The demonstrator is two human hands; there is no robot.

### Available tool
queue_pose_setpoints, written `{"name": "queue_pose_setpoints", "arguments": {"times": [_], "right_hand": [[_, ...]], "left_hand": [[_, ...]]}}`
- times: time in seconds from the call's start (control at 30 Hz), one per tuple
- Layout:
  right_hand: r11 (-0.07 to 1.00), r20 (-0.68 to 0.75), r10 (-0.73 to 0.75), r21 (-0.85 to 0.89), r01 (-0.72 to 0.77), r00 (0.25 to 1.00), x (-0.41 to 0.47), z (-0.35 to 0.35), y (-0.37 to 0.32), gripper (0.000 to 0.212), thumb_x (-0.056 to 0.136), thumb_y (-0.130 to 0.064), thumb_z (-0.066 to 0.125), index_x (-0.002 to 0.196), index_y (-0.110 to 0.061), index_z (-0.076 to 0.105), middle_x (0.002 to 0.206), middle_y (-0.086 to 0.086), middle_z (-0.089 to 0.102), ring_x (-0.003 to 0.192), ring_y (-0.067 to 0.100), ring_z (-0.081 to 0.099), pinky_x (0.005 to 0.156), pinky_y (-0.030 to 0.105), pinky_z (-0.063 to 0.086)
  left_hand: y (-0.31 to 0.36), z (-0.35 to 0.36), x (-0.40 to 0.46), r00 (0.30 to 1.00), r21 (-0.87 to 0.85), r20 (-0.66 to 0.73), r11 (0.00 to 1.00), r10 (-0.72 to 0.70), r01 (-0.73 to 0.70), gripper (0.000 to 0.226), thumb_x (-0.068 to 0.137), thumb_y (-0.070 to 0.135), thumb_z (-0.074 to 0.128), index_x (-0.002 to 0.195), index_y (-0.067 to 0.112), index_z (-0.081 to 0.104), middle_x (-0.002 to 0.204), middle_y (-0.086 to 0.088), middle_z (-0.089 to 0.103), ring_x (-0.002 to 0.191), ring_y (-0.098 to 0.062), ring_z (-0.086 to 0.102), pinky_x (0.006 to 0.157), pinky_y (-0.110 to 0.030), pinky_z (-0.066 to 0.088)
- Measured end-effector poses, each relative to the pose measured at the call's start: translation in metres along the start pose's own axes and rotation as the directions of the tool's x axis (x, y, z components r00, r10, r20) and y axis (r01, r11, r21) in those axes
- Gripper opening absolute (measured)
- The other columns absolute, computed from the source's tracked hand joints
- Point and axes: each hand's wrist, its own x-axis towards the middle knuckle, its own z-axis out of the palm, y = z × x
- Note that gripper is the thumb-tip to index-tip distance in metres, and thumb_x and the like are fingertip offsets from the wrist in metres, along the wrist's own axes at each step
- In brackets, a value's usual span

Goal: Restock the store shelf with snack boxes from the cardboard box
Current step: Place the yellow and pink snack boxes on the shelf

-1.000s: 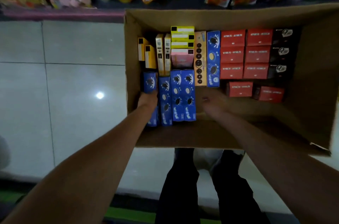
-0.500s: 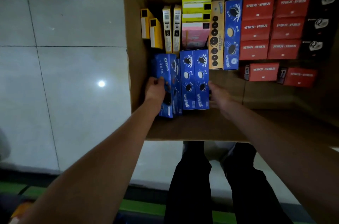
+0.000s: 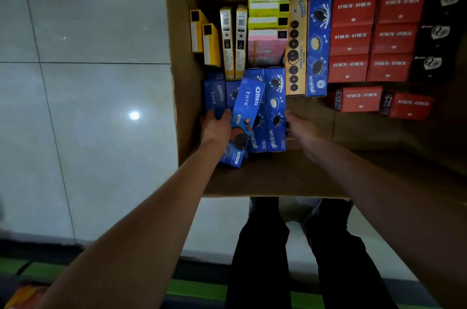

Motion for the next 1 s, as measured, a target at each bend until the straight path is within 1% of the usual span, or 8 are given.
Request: {"name": "queue_pose_setpoints", "arguments": {"times": [0.17, 0.33, 0.4, 0.57, 0.67, 0.73, 0.87, 1.0], "right_hand": [[1.0, 0.045, 0.0, 0.02, -0.001, 0.999, -0.008, -0.001, -0.002, 0.045, 0.102, -0.051, 0.04, 0.133, -0.021, 0.051, 0.131, 0.007, 0.058, 0.111, 0.023, 0.059, 0.104, 0.048, 0.045], [0.999, -0.034, -0.042, -0.001, 0.042, 0.999, -0.012, -0.017, -0.012, 0.041, 0.1, -0.049, 0.046, 0.133, -0.024, 0.053, 0.116, 0.001, 0.059, 0.108, 0.022, 0.059, 0.101, 0.047, 0.049], [0.992, -0.088, -0.128, -0.022, 0.127, 0.988, -0.012, -0.027, -0.024, 0.029, 0.101, -0.04, 0.049, 0.124, -0.024, 0.057, 0.11, 0.002, 0.063, 0.101, 0.022, 0.063, 0.095, 0.047, 0.053], [0.843, -0.159, -0.522, -0.248, 0.478, 0.838, -0.015, -0.043, -0.076, 0.03, 0.101, -0.02, 0.049, 0.131, -0.02, 0.053, 0.117, -0.003, 0.057, 0.073, 0.004, 0.057, 0.055, 0.012, 0.046], [0.6, -0.107, -0.773, -0.441, 0.667, 0.625, -0.018, -0.043, -0.121, 0.045, 0.094, -0.01, 0.055, 0.138, -0.013, 0.051, 0.135, 0.006, 0.05, 0.116, 0.017, 0.053, 0.095, 0.023, 0.044], [0.387, 0.032, -0.854, -0.627, 0.676, 0.519, -0.016, -0.039, -0.155, 0.062, 0.087, -0.011, 0.061, 0.146, -0.012, 0.044, 0.15, 0.011, 0.039, 0.138, 0.029, 0.036, 0.111, 0.036, 0.032], [0.118, 0.266, -0.754, -0.845, 0.521, 0.601, -0.002, -0.025, -0.194, 0.09, 0.083, -0.03, 0.071, 0.157, -0.018, 0.02, 0.165, 0.01, 0.006, 0.151, 0.033, 0.003, 0.12, 0.055, 0.013], [0.097, 0.257, -0.723, -0.881, 0.462, 0.641, 0.001, -0.008, -0.175, 0.092, 0.084, -0.029, 0.071, 0.157, -0.017, 0.015, 0.165, 0.013, -0.006, 0.15, 0.038, -0.011, 0.119, 0.059, 0.012]], "left_hand": [[-0.004, 0.0, -0.004, 1.0, -0.029, 0.004, 0.999, 0.025, -0.025, 0.049, 0.098, 0.049, 0.047, 0.142, 0.028, 0.04, 0.135, -0.008, 0.05, 0.109, -0.026, 0.059, 0.065, -0.032, 0.05], [0.026, -0.002, -0.009, 0.98, -0.032, -0.026, 0.979, 0.199, -0.2, 0.039, 0.099, 0.034, 0.053, 0.136, 0.022, 0.047, 0.141, -0.004, 0.046, 0.114, -0.02, 0.055, 0.069, -0.026, 0.056], [0.048, -0.007, -0.008, 0.95, 0.038, -0.038, 0.95, 0.31, -0.308, 0.038, 0.098, 0.029, 0.055, 0.135, 0.021, 0.05, 0.139, -0.005, 0.045, 0.121, -0.023, 0.052, 0.095, -0.04, 0.052], [0.113, -0.028, 0.008, 0.732, 0.545, 0.055, 0.594, 0.68, -0.592, 0.051, 0.092, 0.027, 0.06, 0.139, 0.013, 0.046, 0.143, -0.01, 0.041, 0.133, -0.032, 0.034, 0.107, -0.044, 0.034], [0.151, -0.039, 0.027, 0.62, 0.808, 0.126, 0.282, 0.775, -0.517, 0.055, 0.087, 0.03, 0.061, 0.137, 0.014, 0.047, 0.142, -0.01, 0.043, 0.131, -0.035, 0.035, 0.103, -0.049, 0.033], [0.172, -0.041, 0.039, 0.613, 0.839, 0.168, 0.214, 0.772, -0.5, 0.056, 0.084, 0.033, 0.062, 0.135, 0.015, 0.047, 0.142, -0.01, 0.042, 0.133, -0.035, 0.033, 0.104, -0.05, 0.031], [0.189, -0.029, 0.059, 0.787, 0.84, 0.297, 0.245, 0.54, -0.485, 0.081, 0.081, 0.048, 0.066, 0.148, 0.021, 0.029, 0.153, -0.008, 0.031, 0.148, -0.038, 0.004, 0.112, -0.063, 0.016], [0.186, -0.014, 0.054, 0.787, 0.895, 0.258, 0.167, 0.561, -0.413, 0.073, 0.084, 0.056, 0.057, 0.145, 0.022, 0.034, 0.149, -0.006, 0.038, 0.146, -0.04, 0.006, 0.108, -0.066, 0.017]]}}
